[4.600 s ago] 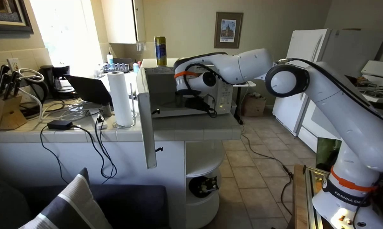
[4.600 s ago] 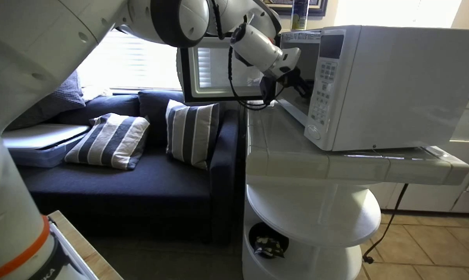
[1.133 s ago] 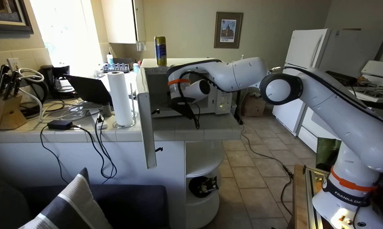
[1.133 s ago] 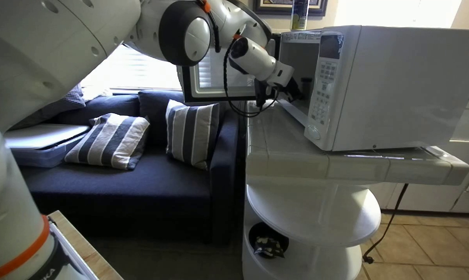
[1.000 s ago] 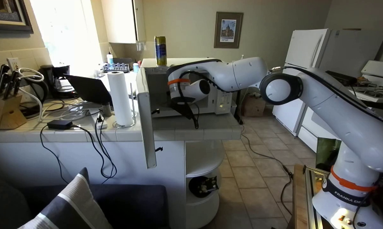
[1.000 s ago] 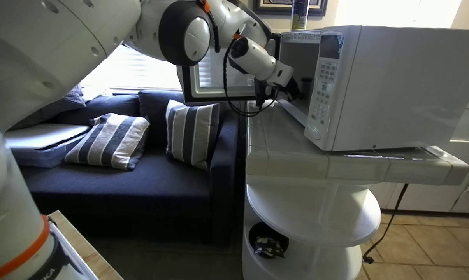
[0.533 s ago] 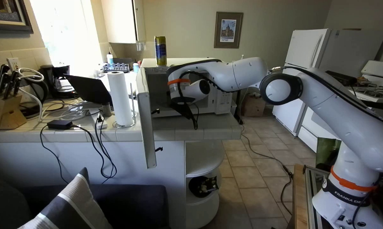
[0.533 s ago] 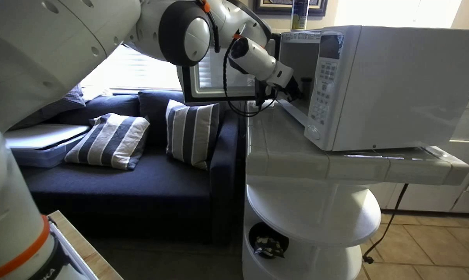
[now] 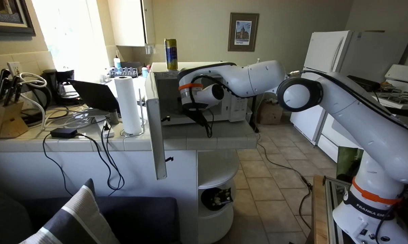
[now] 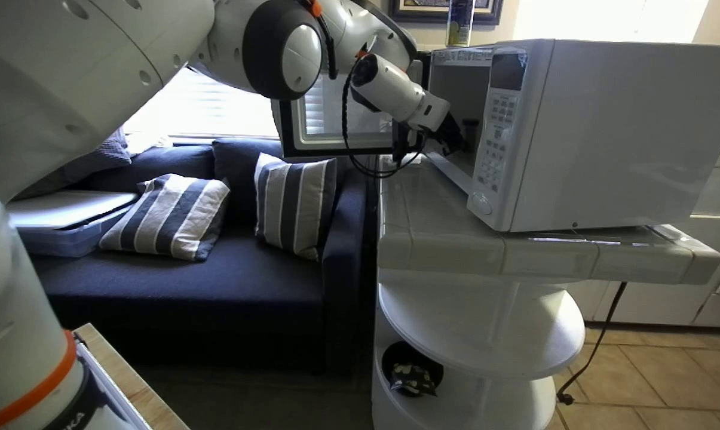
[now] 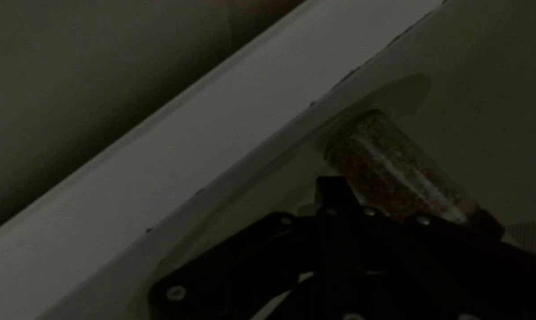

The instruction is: Rotate the microwave plate

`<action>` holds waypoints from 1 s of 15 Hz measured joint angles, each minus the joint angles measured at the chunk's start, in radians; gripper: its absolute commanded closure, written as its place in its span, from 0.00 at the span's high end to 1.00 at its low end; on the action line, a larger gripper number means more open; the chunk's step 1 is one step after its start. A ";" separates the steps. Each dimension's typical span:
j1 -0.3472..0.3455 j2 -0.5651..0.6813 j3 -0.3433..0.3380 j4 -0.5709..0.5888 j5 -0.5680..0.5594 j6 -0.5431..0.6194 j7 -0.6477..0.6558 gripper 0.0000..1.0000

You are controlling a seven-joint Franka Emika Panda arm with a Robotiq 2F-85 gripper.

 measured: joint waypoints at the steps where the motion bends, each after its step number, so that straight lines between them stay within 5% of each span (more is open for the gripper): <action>1: 0.003 -0.002 -0.004 0.000 0.000 0.018 0.000 0.00; 10: 0.017 -0.044 0.011 -0.020 0.008 0.211 -0.111 0.00; 15: 0.001 -0.053 0.003 -0.048 -0.009 0.155 -0.150 0.00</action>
